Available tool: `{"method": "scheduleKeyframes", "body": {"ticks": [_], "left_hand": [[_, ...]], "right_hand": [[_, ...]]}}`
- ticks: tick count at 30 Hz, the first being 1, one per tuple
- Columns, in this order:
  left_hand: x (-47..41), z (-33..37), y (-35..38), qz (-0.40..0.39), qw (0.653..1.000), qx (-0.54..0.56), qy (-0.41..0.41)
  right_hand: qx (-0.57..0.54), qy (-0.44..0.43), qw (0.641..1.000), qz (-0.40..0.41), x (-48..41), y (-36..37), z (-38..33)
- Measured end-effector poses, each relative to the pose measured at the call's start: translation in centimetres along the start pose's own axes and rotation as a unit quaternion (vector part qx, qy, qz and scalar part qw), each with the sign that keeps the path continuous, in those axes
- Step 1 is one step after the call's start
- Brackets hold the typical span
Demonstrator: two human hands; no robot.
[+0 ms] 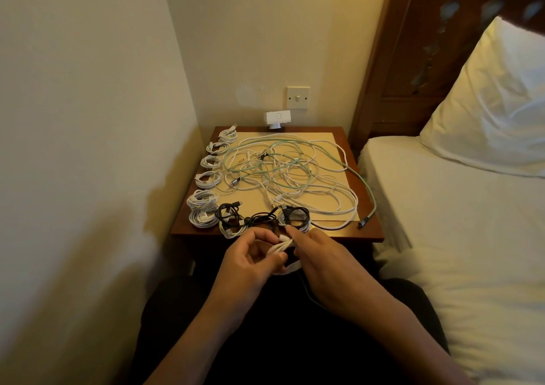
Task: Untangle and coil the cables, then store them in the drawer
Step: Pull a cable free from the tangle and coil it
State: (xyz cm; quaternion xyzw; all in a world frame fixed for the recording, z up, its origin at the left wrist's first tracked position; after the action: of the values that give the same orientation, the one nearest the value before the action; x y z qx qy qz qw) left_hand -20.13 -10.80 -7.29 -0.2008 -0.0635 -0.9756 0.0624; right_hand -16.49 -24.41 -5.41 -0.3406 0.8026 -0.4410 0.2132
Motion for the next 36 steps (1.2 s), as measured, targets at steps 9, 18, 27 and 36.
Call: {"method": "scheduleKeyframes", "body": {"ticks": [9, 18, 27, 36], "left_hand": [[0.6, 1.6, -0.3, 0.089, 0.974, -0.181, 0.104], [-1.9, 1.4, -1.1, 0.041, 0.985, -0.159, 0.052], [-4.4, 2.6, -3.2, 0.049, 0.994, -0.065, 0.071], [-8.1, 0.6, -7.3, 0.117, 0.992, 0.04, 0.032]], "right_hand": [[-0.119, 0.017, 0.987, 0.11, 0.5, -0.7, 0.6], [-0.166, -0.063, 0.972, 0.152, 0.3, -2.7, 1.2], [-0.198, -0.056, 0.955, 0.213, -3.0, -3.4, 2.0], [-0.153, -0.038, 0.978, 0.138, -10.2, -2.0, 3.4]]}}
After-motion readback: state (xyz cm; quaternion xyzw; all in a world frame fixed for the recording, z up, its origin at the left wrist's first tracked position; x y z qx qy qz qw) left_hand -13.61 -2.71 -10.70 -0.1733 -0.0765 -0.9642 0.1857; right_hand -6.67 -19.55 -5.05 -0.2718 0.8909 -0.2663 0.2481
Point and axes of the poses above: each hand's wrist, its own x-axis away from the middle knuckle, its own y-axis out of the palm, z = x × y, the point moved 8 cm from there along -x, towards the middle knuckle, and after that the axes turned 15 degrees about -y, right-handed, at the moved point
